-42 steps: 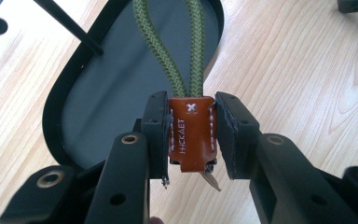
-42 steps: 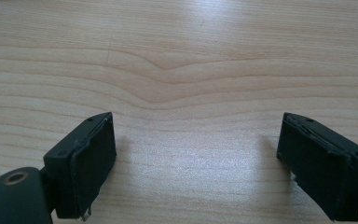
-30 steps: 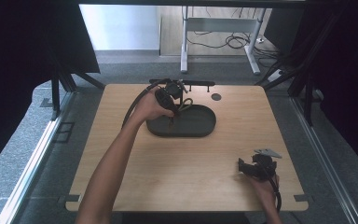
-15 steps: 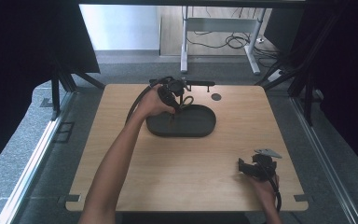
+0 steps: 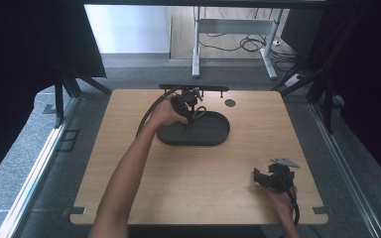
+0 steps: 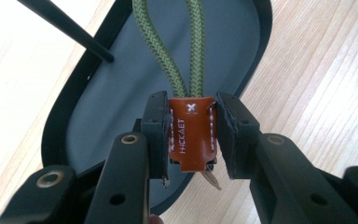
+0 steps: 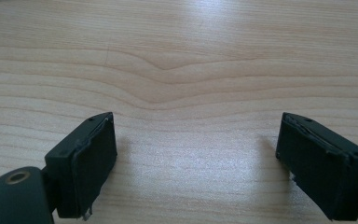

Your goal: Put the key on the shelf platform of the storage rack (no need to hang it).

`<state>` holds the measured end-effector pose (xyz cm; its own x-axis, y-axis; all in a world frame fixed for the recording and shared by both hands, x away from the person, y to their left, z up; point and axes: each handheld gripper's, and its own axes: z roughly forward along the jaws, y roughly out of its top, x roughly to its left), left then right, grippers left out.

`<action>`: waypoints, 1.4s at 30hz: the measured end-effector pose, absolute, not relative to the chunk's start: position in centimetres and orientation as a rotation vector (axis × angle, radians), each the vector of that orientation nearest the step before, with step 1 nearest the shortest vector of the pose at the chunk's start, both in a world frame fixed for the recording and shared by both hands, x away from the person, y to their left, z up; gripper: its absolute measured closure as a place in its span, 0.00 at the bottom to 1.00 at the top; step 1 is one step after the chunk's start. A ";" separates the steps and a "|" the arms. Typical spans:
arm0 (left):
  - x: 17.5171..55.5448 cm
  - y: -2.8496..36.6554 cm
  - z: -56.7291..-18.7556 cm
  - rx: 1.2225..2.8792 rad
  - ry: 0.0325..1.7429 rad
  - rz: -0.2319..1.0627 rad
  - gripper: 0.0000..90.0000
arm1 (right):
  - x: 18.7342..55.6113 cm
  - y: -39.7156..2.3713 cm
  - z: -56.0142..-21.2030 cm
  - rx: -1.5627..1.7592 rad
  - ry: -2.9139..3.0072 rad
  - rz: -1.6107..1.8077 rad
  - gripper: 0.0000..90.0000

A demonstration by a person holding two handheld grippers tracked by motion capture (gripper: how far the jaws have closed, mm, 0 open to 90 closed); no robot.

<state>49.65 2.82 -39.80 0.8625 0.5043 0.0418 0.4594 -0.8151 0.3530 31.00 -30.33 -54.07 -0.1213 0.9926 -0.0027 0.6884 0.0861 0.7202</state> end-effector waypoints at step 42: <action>48.8 3.7 -42.4 2.722 0.729 0.175 0.70 | 31.0 -30.3 -54.1 1.645 1.861 0.789 0.14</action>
<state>48.83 3.66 -42.43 0.8625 0.5048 0.0355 0.4660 -0.8197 0.3330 31.00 -30.34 -54.11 -0.1187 0.9929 -0.0091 0.6841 0.0884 0.7240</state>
